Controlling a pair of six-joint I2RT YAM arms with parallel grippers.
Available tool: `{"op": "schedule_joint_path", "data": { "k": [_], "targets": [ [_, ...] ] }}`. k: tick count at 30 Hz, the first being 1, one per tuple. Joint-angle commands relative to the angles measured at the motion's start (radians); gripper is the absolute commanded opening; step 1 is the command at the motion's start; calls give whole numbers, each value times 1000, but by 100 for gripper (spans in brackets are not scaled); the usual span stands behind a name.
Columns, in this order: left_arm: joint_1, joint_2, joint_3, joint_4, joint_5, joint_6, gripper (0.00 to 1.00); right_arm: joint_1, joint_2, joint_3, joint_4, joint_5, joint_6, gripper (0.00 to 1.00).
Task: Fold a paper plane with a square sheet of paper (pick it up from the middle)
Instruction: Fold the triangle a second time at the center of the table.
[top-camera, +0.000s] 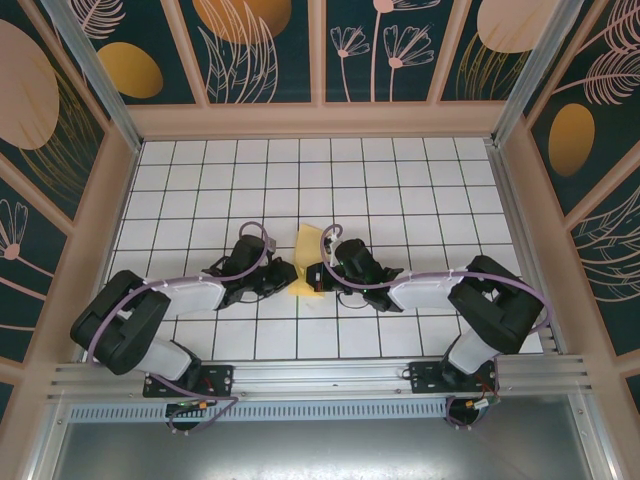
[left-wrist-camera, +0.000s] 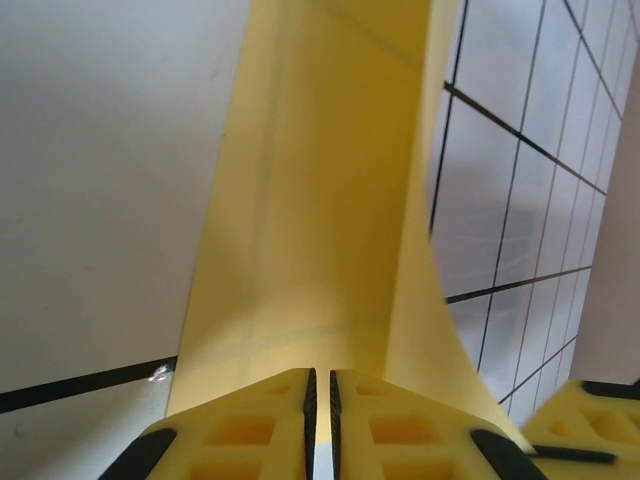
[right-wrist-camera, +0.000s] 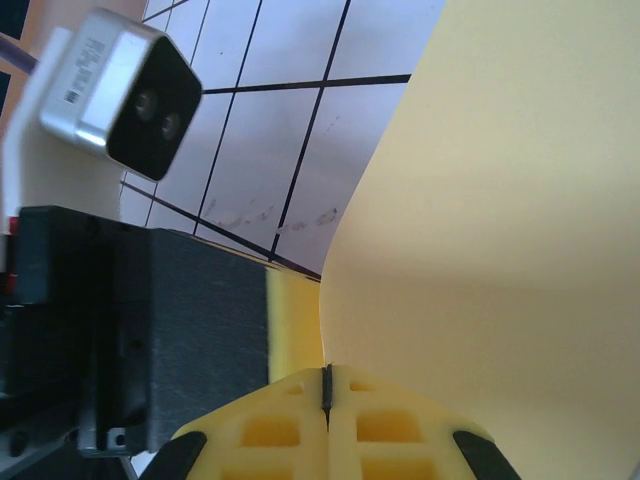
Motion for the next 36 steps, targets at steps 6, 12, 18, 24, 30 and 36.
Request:
{"op": "schedule_joint_path", "data": {
  "k": [6,12,18,24,30,36],
  "targets": [
    [-6,44,6,38,16,-4,15,-10,2,-13,45,-19,12,0],
    [-8,81,23,-68,-59,42,13,-19,0,-9,23,-32,0,0],
    [-9,115,25,-129,-113,75,8,-66,-21,-19,-42,-52,-48,0],
    [-9,109,32,-165,-147,91,8,-133,-17,-22,-88,-99,-108,0],
    [-8,114,47,-185,-152,100,8,-165,48,33,-139,-130,-184,0],
    [-8,111,52,-201,-163,107,8,-173,117,102,-205,-136,-253,0]
  ]
}}
